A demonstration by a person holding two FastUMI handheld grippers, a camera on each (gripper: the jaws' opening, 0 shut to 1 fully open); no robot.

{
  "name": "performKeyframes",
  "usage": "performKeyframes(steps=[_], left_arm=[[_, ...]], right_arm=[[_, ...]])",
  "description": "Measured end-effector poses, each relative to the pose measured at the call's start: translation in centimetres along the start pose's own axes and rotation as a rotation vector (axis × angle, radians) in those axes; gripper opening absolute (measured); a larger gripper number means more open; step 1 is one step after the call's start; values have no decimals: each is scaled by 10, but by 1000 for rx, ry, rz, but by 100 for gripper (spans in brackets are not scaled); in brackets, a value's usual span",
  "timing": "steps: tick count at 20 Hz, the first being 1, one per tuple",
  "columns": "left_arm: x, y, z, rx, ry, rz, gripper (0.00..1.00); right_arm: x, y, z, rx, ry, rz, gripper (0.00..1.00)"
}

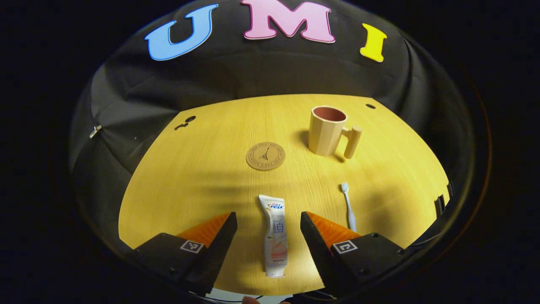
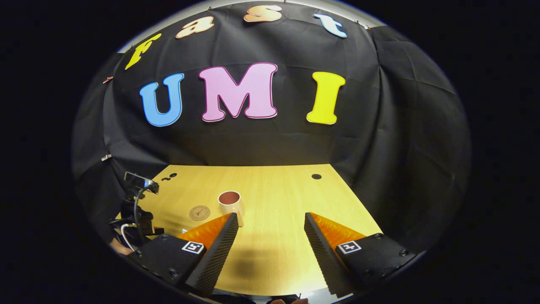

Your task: Put the toothbrush and toothpaste on the desktop into the cup, then pick up the cup and place it on the coaster on the desktop.

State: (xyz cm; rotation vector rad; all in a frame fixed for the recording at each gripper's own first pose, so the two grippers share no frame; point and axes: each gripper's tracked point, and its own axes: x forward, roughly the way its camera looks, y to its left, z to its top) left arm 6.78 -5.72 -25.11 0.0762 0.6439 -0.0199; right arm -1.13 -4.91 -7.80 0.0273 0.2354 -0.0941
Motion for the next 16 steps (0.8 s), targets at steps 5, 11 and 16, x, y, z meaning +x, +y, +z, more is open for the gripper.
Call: performKeyframes(steps=[5,11,16], left_arm=[[30,-9,-19,6,95,12,91],[45,-12,-34,9,160,18,85],[47,-21,-37,-12,201,-28,81]], right_arm=[[-6,-17,-5,-6,12,-33,97],[-3,-18,-19,-8,54,-20,97],[5,-1,-32,-10,103,26,98]])
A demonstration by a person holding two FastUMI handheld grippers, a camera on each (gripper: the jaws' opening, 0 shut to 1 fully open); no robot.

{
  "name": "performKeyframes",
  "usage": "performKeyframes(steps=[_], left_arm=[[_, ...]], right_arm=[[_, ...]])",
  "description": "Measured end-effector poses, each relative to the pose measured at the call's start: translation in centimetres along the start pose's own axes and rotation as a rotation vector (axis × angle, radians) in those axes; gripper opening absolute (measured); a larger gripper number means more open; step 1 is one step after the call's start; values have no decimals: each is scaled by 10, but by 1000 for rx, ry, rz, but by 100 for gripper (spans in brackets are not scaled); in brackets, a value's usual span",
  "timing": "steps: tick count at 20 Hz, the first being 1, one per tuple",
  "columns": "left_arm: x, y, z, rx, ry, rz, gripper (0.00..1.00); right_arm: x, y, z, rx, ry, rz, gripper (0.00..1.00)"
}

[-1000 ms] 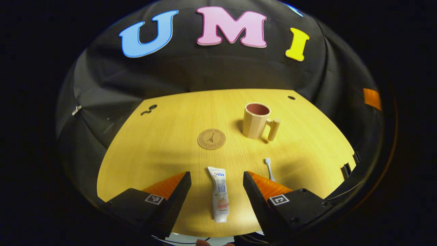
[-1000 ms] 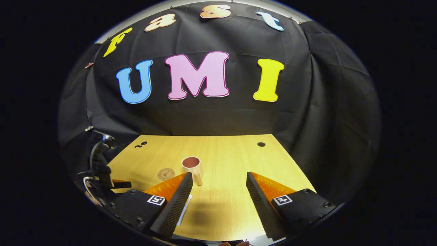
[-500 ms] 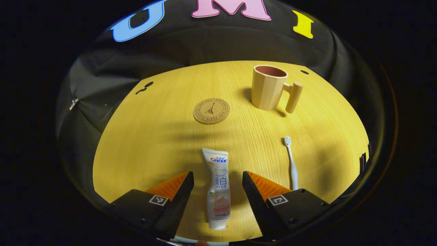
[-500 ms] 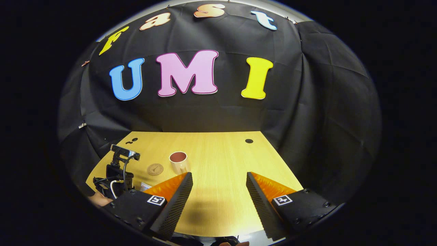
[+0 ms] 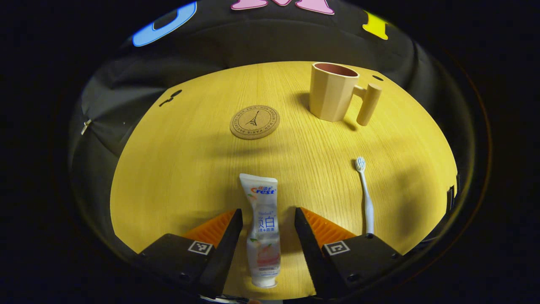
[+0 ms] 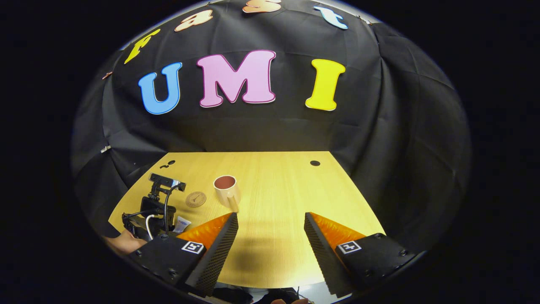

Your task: Put the toothbrush and toothpaste on the desktop into the cup, then pick up the cup and place it on the coaster on the desktop.

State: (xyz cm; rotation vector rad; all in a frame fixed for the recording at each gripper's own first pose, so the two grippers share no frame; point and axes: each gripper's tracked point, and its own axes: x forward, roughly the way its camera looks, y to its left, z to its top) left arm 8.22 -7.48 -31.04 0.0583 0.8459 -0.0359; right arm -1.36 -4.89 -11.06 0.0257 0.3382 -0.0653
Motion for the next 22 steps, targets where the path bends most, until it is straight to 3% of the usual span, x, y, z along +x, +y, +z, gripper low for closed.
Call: performKeyframes(steps=[1,2,4,10,11,14,16,18,22], left_arm=[[-3,-1,-2,-18,19,-15,72],[-2,-4,-4,-41,32,-35,56],[0,-2,-5,-51,47,-47,47],[-2,0,-6,-6,70,-109,35],[-5,0,-8,-21,76,-128,38],[-19,2,-6,-58,63,-178,30],[-29,8,-4,-58,44,-194,35],[-38,13,0,-61,29,-214,24],[-56,27,10,-88,-7,-240,29]], right_arm=[[4,5,-3,-3,9,9,98],[8,10,-5,-6,19,21,98],[17,21,-14,-11,50,39,98],[48,73,-74,35,276,142,98],[54,79,-82,48,302,149,98],[72,96,-97,58,355,140,99],[83,104,-110,47,391,132,99],[93,111,-122,35,433,124,99],[112,129,-151,24,516,113,86]])
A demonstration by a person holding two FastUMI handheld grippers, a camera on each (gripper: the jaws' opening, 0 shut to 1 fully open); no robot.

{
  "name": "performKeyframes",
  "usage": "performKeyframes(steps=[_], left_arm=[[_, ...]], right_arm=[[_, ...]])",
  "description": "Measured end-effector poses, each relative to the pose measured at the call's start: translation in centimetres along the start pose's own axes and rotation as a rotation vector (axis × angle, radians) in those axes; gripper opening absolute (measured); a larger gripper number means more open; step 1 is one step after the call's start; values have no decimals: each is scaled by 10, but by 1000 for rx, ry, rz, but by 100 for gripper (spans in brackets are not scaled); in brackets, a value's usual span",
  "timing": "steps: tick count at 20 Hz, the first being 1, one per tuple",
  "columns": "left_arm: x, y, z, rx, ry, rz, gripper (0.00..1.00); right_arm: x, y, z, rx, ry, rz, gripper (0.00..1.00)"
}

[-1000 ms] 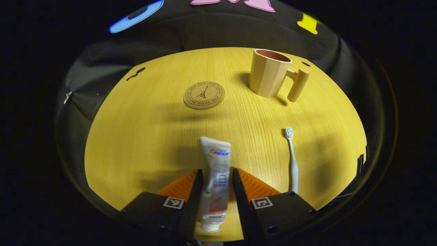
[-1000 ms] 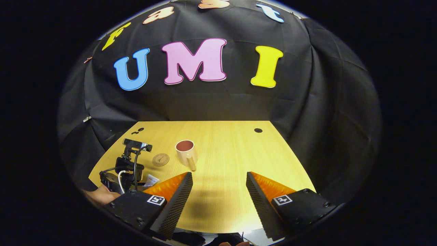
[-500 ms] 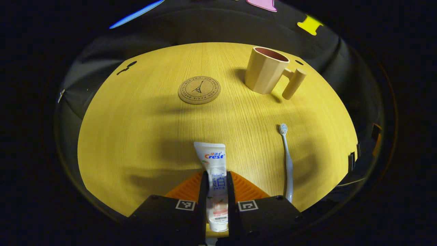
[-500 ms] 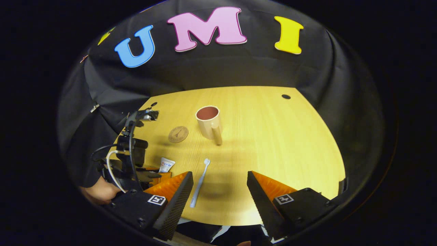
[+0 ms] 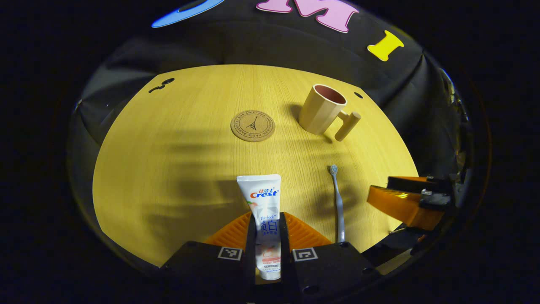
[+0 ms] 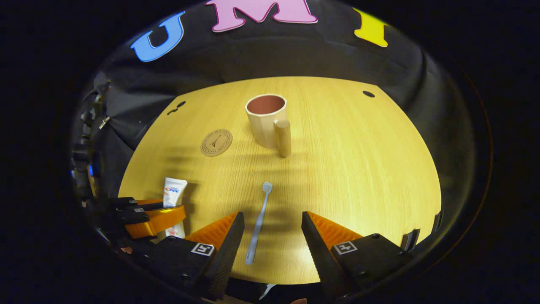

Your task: Put the toothbrush and toothpaste on the desktop into the cup, then pick up the cup and place it on the coaster on the desktop.

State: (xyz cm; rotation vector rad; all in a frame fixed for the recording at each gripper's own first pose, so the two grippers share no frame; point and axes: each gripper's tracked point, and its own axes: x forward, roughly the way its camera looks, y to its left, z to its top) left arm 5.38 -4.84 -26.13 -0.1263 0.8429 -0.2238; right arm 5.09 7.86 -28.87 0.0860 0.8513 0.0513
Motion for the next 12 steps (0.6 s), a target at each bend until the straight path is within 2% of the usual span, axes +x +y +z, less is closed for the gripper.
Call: performKeyframes(steps=[2,3,4,7,8,9,11,12], left_arm=[[-7,6,4,-17,-14,-3,29],[-10,10,6,-25,-16,0,24],[-11,14,4,-34,-15,5,29],[-10,24,2,-60,-8,17,29],[-10,27,2,-67,-7,23,24],[-10,29,2,-71,-8,27,29],[-10,32,1,-74,-6,33,29],[-10,32,0,-74,-5,34,29]], right_arm=[[15,0,-10,-11,48,-24,80],[24,3,-11,-11,68,-28,83],[31,5,-15,-12,89,-36,73],[45,6,-25,-33,151,-66,70],[48,6,-27,-39,168,-79,70],[51,6,-29,-43,183,-85,69],[55,7,-34,-50,207,-91,58],[56,9,-35,-53,218,-88,58]])
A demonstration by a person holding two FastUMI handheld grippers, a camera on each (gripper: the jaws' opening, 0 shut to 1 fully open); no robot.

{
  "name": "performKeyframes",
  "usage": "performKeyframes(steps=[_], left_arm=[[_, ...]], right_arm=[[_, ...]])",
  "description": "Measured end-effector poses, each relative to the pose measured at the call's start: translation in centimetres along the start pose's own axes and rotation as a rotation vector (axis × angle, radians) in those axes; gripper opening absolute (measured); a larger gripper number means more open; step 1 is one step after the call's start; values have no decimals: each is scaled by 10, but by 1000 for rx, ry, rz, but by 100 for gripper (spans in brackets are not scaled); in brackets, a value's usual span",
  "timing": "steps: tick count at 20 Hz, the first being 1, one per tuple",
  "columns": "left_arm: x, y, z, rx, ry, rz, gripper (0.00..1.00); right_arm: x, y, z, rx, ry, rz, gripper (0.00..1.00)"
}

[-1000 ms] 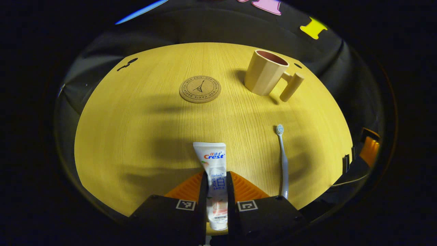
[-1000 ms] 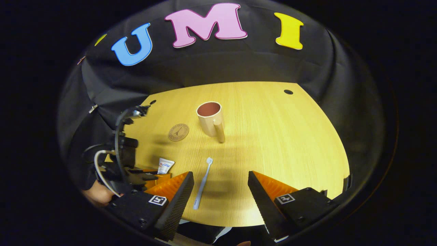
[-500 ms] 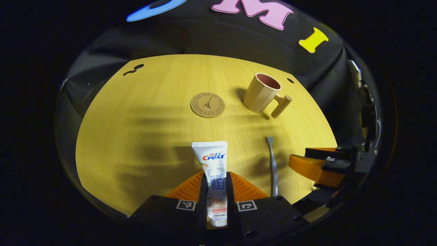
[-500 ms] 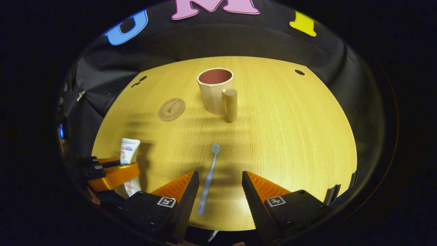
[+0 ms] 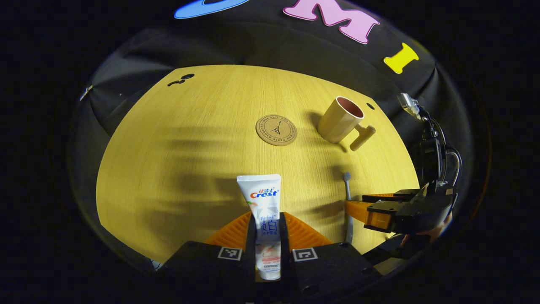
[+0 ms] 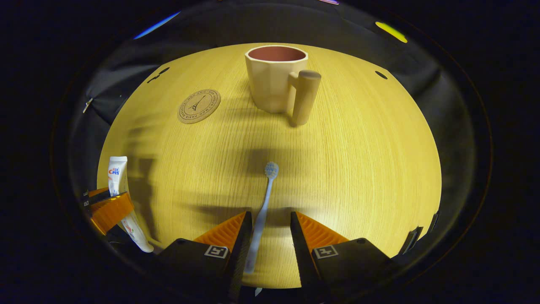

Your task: Put the toothbrush and toothpaste on the desktop into the cup, then pick up the cup and place it on the coaster on the desktop.

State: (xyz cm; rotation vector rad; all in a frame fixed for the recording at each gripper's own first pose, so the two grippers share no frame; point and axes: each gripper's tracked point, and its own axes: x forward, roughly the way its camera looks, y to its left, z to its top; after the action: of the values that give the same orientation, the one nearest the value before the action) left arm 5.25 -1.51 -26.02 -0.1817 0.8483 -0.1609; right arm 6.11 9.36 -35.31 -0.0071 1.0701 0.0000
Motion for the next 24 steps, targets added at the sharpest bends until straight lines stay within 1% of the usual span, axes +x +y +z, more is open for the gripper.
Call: performKeyframes(steps=[1,2,3,4,5,6,7,8,9,10,11,12,15,16,17,19,20,21,23,24], left_arm=[[0,0,0,1,2,0,29],[1,0,0,2,4,0,29],[1,-1,0,3,4,0,29],[1,-1,0,4,4,-1,24],[1,-1,1,5,3,-1,24],[1,-1,-1,5,4,-1,29],[1,-1,-1,4,6,0,29],[1,0,-2,2,5,2,29],[1,1,-1,0,3,4,29],[1,2,-2,-4,1,7,29],[0,2,-2,-6,-2,8,29],[0,2,-2,-6,-6,10,29],[-4,2,1,-6,-24,16,29],[-5,0,3,-9,-36,13,24],[-7,-1,5,-13,-50,7,29],[-11,-9,9,-30,-78,-25,29],[-14,-12,13,-42,-97,-39,27],[-18,-16,19,-51,-121,-49,28],[-29,-22,39,-55,-194,-70,26],[-35,-29,51,-54,-244,-88,26]], right_arm=[[2,1,0,1,6,3,56],[2,3,-2,4,15,7,58],[5,4,-2,7,25,9,56],[7,3,-3,9,39,5,48],[5,4,0,19,28,12,48],[10,4,0,25,32,9,43],[9,0,1,30,34,-1,42],[6,-1,1,34,37,-4,32],[8,-2,0,30,38,-7,28],[5,-1,0,23,37,-4,19],[6,-1,-2,22,39,-5,19],[5,-1,-2,28,32,-15,11],[5,-1,-4,1,9,-11,10],[2,2,-5,3,-5,14,16],[0,4,-5,11,-27,33,10],[-8,2,0,33,-79,61,10],[-13,1,5,45,-112,75,10],[-21,1,11,58,-150,94,10],[-42,0,23,86,-236,143,10],[-53,0,28,95,-277,175,6]])
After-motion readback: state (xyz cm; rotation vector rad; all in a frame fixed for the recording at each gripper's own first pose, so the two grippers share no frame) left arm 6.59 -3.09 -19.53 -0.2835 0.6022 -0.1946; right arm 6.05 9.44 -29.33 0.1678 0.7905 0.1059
